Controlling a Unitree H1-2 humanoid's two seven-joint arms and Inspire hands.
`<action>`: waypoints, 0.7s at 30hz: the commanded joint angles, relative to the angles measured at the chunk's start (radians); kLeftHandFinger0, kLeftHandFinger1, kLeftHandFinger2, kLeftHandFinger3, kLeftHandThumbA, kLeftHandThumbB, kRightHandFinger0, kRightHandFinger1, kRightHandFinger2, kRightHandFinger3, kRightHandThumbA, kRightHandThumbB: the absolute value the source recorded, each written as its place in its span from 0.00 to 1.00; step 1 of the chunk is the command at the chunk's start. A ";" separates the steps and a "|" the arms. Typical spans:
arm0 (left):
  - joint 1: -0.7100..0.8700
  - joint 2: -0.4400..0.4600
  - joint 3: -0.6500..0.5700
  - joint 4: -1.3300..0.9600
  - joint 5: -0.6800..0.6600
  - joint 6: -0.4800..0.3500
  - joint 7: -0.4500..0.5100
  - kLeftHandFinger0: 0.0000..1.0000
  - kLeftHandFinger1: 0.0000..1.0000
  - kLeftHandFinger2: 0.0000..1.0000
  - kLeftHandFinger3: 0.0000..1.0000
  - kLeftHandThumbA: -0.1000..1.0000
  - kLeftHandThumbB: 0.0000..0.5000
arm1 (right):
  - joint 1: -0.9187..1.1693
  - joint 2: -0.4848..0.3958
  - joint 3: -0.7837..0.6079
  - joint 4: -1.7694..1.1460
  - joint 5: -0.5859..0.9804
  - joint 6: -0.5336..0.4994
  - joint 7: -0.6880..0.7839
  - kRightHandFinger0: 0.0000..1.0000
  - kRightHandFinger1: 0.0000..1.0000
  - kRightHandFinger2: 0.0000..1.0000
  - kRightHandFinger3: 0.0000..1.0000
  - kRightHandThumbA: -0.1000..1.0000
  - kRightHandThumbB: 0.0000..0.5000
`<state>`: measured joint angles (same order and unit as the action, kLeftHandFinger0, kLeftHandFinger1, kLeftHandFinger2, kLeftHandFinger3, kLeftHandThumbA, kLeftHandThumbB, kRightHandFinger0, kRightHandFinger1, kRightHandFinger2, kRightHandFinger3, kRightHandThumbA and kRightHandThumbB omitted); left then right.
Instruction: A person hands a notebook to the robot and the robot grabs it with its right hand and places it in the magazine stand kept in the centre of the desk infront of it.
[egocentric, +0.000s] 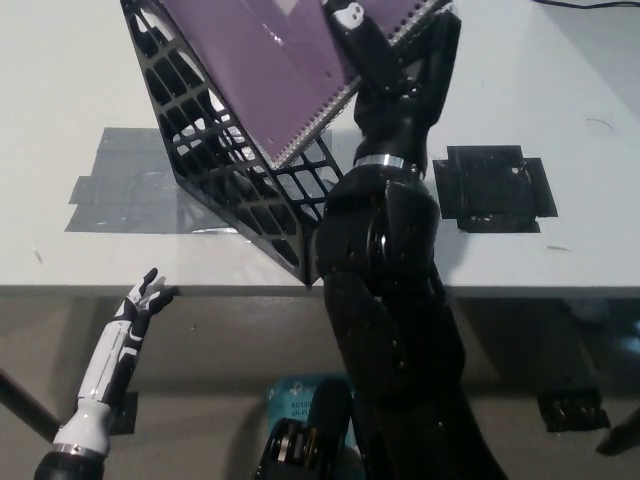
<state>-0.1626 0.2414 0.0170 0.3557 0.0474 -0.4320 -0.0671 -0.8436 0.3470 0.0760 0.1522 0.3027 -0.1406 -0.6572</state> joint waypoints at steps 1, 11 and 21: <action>-0.050 0.012 0.000 -0.029 0.005 -0.038 0.002 1.00 1.00 1.00 1.00 1.00 0.97 | -0.056 0.033 0.020 -0.009 -0.006 -0.091 0.012 0.00 0.00 0.00 0.00 0.97 0.00; -0.057 0.012 -0.003 -0.028 0.009 -0.038 -0.001 1.00 1.00 1.00 1.00 1.00 1.00 | -0.062 0.032 -0.022 0.076 -0.105 -0.114 0.023 0.00 0.00 0.00 0.13 1.00 0.00; -0.027 0.007 -0.002 -0.041 -0.002 -0.038 -0.006 1.00 1.00 1.00 1.00 1.00 1.00 | -0.010 -0.126 0.116 0.030 -0.313 0.116 0.173 1.00 1.00 1.00 1.00 1.00 0.64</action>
<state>-0.1818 0.2428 0.0148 0.3553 0.0530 -0.4319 -0.0675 -0.8370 0.2827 0.0990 0.2668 0.1340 -0.1151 -0.6436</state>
